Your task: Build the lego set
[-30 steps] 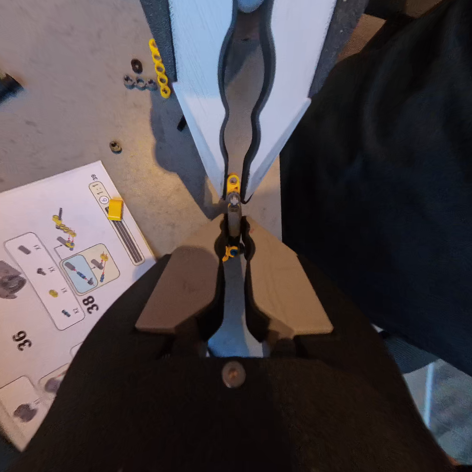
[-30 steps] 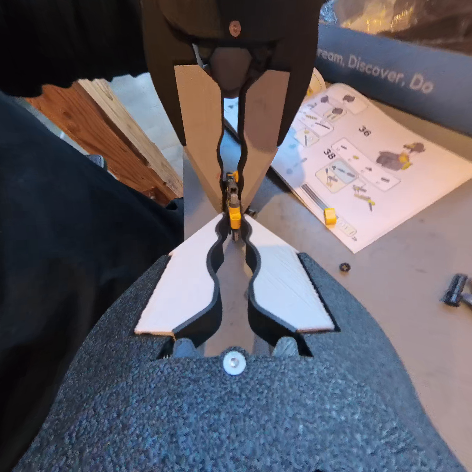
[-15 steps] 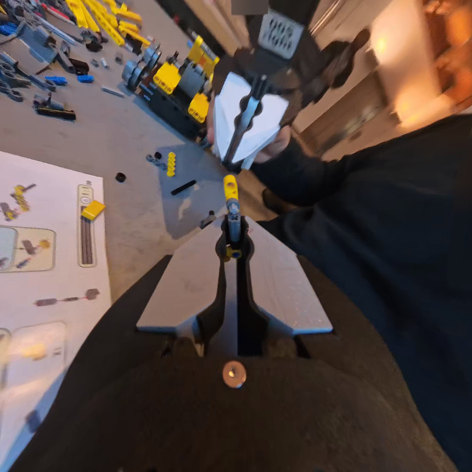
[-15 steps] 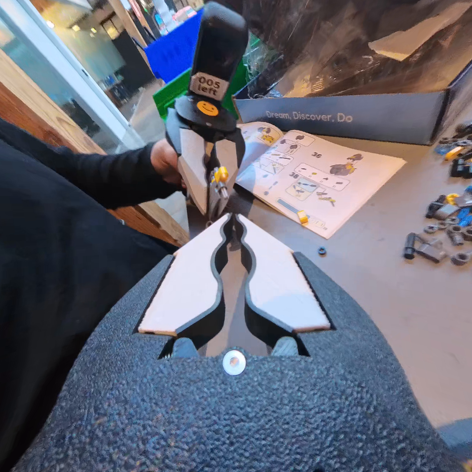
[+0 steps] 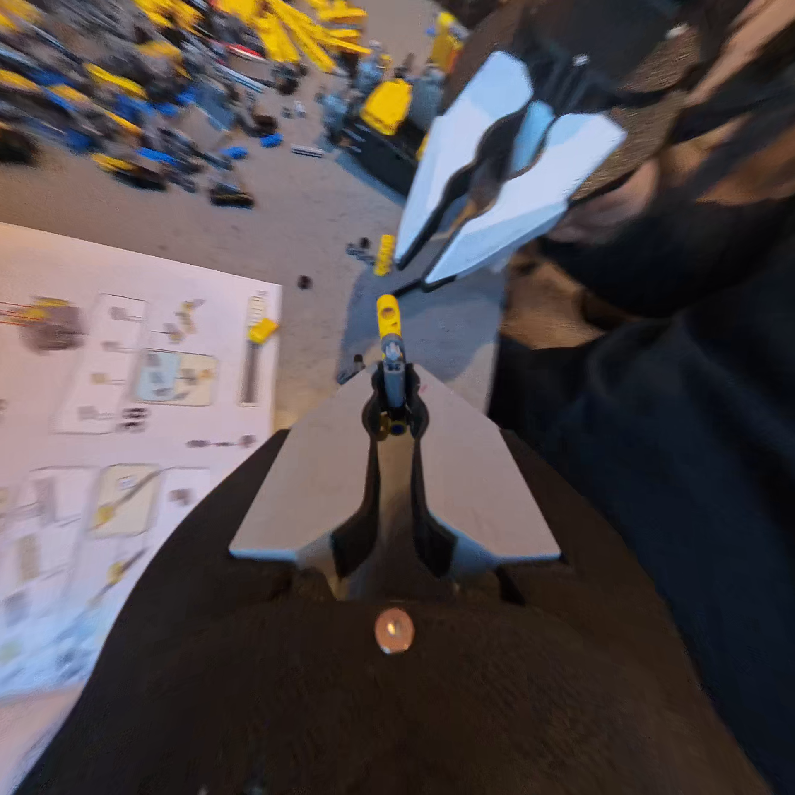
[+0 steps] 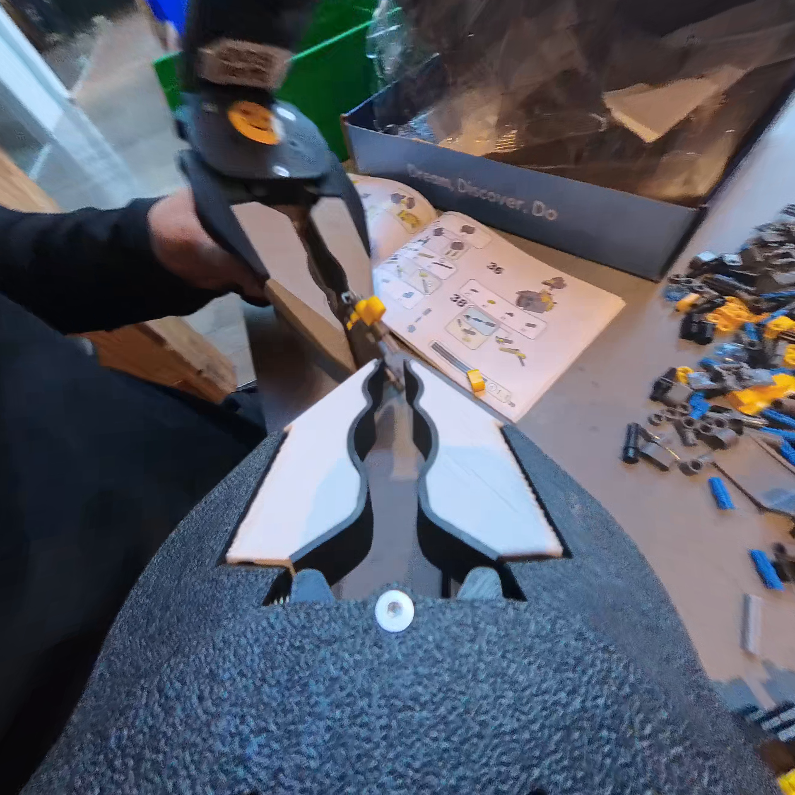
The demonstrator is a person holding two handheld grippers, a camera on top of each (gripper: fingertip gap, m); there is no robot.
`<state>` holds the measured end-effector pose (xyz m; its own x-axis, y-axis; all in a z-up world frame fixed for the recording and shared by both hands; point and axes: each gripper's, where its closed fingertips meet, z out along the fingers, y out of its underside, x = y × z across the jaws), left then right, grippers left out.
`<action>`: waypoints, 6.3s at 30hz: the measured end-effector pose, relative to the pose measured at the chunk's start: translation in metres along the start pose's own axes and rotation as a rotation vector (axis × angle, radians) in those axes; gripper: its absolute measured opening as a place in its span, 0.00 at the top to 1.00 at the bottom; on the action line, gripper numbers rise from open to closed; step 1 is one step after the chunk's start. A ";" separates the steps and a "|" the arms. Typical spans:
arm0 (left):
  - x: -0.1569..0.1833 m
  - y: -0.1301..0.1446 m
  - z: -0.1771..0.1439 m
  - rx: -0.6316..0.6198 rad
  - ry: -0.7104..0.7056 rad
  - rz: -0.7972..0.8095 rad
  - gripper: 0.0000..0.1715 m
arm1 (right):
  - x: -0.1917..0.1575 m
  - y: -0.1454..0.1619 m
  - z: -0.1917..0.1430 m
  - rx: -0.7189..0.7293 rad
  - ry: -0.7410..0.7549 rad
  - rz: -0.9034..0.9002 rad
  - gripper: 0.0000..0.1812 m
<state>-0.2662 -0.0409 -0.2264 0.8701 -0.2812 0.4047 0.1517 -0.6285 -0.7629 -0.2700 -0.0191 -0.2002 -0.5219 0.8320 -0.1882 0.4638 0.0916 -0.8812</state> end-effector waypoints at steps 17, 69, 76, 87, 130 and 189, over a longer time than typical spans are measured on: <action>-0.043 0.019 0.005 -0.169 -0.881 0.687 0.96 | -0.012 0.014 0.033 0.060 0.220 0.025 0.86; -0.040 0.024 0.011 -0.182 -0.908 0.964 0.96 | -0.007 0.040 -0.010 -0.307 0.291 -0.162 1.00; -0.029 0.029 0.013 -0.169 -0.827 1.053 0.96 | -0.008 0.062 -0.009 -0.444 0.196 -0.327 0.83; 0.027 0.051 -0.005 -0.567 0.345 0.361 0.96 | -0.024 0.028 -0.002 -0.219 -0.015 -0.168 1.00; 0.040 0.012 -0.008 0.031 0.227 0.206 0.97 | -0.055 0.037 0.013 -0.135 -0.304 -0.017 0.97; 0.017 0.013 -0.005 0.055 0.053 0.398 0.97 | -0.037 0.032 0.026 -0.155 -0.204 -0.176 0.98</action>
<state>-0.2519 -0.0570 -0.2270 0.8409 -0.5326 0.0961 -0.1664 -0.4235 -0.8905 -0.2544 -0.0607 -0.2328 -0.7298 0.6701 -0.1357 0.4488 0.3199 -0.8344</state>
